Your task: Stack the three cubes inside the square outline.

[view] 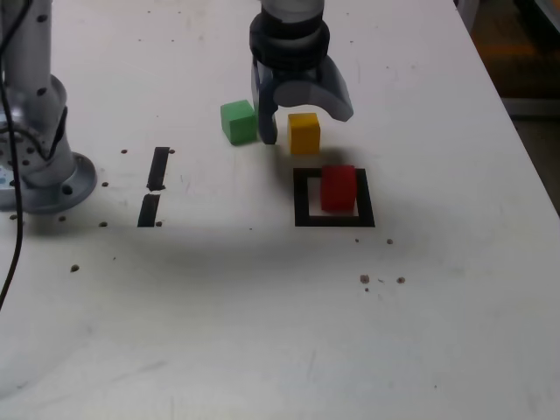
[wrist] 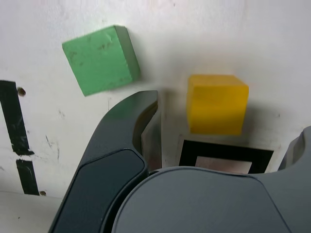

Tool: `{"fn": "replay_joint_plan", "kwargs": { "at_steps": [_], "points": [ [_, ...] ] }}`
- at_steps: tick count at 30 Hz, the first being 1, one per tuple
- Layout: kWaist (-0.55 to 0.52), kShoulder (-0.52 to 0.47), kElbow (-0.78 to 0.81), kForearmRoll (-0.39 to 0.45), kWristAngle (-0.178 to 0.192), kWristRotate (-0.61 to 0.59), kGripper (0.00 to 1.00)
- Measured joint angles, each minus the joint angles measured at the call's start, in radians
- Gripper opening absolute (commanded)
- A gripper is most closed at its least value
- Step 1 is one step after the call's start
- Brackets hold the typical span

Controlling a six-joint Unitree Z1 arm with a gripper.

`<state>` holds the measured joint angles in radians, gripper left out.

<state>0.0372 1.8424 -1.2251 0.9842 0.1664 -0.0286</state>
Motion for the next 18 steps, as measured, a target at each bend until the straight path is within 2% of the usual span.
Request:
{"fn": "replay_joint_plan", "kwargs": {
  "at_steps": [10,18],
  "points": [
    [0.047,0.04,-0.001,-0.025,0.003,0.053,0.97],
    [0.065,0.061,-0.001,-0.036,0.007,0.073,0.87]
  ]
}}
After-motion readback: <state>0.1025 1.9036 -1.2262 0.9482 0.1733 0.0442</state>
